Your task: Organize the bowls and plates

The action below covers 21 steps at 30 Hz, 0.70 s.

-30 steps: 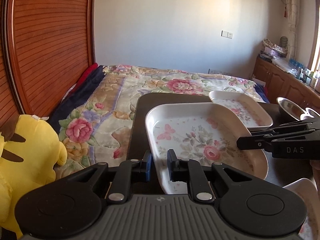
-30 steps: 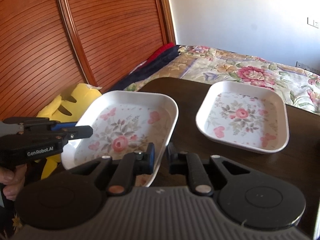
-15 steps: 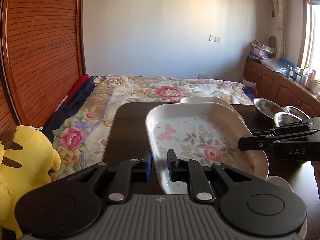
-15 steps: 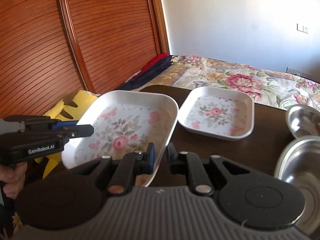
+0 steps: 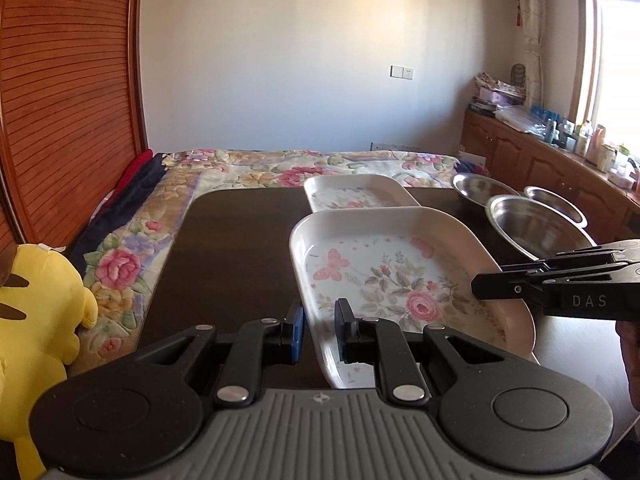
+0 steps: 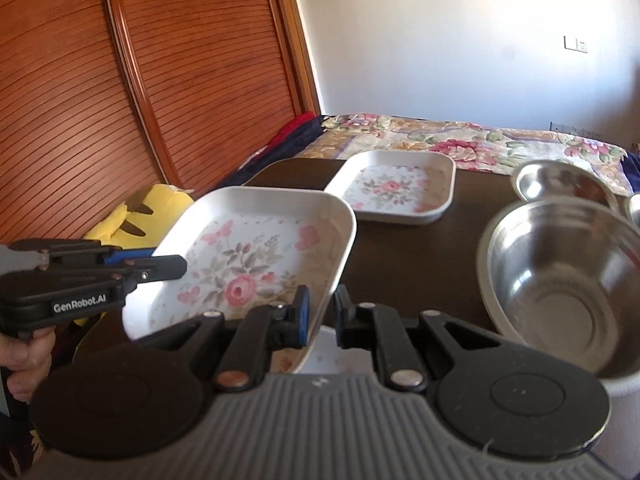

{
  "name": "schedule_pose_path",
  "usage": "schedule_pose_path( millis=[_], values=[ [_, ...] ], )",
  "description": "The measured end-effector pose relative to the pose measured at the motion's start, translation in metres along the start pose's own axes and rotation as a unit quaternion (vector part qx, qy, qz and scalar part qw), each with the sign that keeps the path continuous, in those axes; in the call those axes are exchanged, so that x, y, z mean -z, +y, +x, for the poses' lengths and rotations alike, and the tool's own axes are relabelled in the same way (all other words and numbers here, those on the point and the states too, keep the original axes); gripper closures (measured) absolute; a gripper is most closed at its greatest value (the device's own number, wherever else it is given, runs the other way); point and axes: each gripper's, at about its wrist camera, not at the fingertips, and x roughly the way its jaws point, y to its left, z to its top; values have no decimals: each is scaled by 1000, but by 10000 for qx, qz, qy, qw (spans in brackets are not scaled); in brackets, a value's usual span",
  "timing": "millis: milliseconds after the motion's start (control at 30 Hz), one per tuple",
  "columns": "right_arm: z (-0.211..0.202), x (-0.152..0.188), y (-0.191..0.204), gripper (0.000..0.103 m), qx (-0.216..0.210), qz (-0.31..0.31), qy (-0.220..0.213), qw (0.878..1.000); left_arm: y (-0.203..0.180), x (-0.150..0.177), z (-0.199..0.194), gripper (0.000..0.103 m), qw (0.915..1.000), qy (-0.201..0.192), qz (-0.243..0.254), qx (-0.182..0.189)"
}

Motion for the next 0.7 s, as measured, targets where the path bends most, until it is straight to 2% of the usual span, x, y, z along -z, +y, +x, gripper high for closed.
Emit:
schedule_pose_path(
  millis=[367,700],
  values=[
    [-22,31,-16,89,-40,484,-296,9984,-23,19,-15,86,9999,0,41,168],
    [-37,55,-21,88,33,645,-450,9969,-32,32,-13,86,9996,76,59,266]
  ],
)
